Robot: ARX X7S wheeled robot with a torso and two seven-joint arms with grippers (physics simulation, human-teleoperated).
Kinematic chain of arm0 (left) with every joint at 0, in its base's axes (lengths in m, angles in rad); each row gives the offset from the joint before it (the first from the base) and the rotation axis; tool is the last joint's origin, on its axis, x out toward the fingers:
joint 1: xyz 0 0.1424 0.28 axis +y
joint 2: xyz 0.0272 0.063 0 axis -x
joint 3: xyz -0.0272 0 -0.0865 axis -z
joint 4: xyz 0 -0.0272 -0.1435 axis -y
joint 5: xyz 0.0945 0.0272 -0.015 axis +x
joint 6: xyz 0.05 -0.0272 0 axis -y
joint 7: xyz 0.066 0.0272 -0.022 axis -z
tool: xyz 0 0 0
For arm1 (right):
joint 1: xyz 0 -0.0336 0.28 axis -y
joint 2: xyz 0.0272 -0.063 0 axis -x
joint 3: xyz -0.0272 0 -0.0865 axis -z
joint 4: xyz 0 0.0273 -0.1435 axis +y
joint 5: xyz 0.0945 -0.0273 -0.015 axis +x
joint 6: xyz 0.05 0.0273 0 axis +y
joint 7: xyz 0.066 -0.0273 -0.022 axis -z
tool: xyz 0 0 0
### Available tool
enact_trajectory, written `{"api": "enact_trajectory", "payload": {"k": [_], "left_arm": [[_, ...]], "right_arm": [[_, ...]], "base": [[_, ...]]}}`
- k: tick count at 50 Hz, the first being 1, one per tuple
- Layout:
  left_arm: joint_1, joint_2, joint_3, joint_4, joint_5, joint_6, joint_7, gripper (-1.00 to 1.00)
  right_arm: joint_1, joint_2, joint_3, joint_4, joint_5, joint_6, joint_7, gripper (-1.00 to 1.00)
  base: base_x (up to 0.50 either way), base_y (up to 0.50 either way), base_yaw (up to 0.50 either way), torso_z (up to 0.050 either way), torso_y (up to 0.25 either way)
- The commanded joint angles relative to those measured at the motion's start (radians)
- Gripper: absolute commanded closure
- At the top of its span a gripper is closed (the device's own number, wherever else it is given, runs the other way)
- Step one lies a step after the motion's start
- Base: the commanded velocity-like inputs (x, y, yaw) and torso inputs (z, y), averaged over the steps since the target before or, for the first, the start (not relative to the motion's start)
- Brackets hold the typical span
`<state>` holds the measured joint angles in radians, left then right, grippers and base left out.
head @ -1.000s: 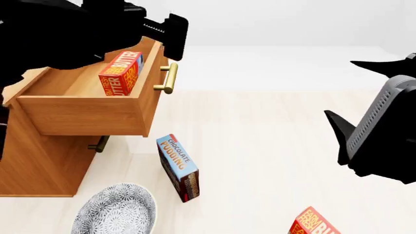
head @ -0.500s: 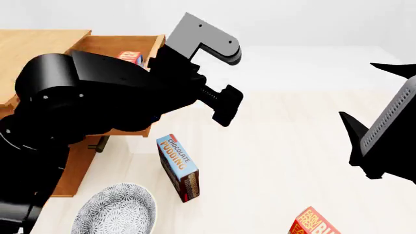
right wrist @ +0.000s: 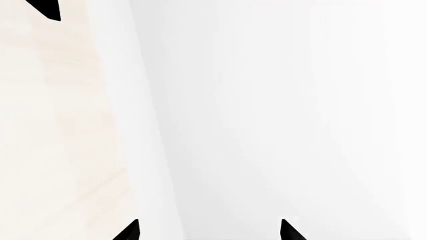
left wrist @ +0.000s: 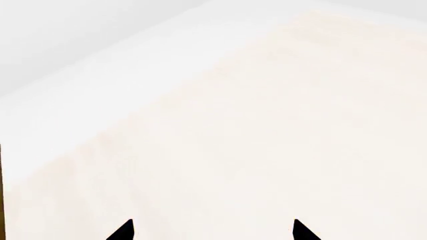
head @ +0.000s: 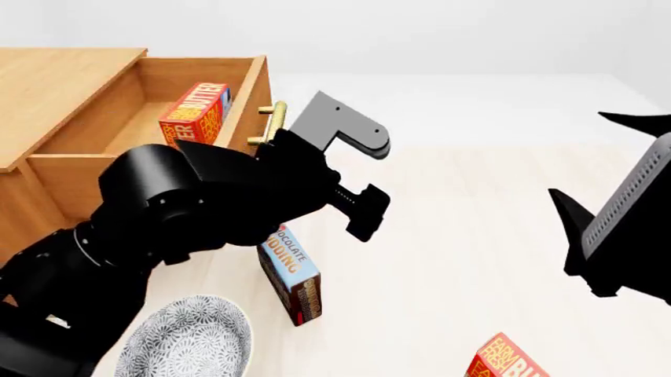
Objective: Put the butter at the front in the top drawer of the cabinet and close it.
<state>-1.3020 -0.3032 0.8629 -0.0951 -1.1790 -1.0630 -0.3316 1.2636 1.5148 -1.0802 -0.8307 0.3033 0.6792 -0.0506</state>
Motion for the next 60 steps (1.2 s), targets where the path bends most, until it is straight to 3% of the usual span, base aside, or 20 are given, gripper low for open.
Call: {"api": "enact_trajectory", "payload": {"k": [1,38,60], "left_arm": [[0.029,-0.002,0.028,-0.107,0.065,0.055,0.033,-1.00],[0.034,-0.191,0.033,-0.358,0.181,0.164,0.149,-1.00],[0.042,-0.309,0.012,-0.393,0.192,0.176,0.157,-1.00]], "right_arm": [[-0.010,0.008,-0.003,-0.005,0.007,-0.004,0.012,-1.00],[-0.030,-0.024,-0.005,0.010,0.004,-0.003,0.017,-1.00],[-0.035,-0.036,-0.001,0.005,0.002,0.011,0.014,-1.00]], "base": [[0.00,0.00,0.00,0.000,0.000],[0.00,0.00,0.00,0.000,0.000],[0.00,0.00,0.00,0.000,0.000]]}}
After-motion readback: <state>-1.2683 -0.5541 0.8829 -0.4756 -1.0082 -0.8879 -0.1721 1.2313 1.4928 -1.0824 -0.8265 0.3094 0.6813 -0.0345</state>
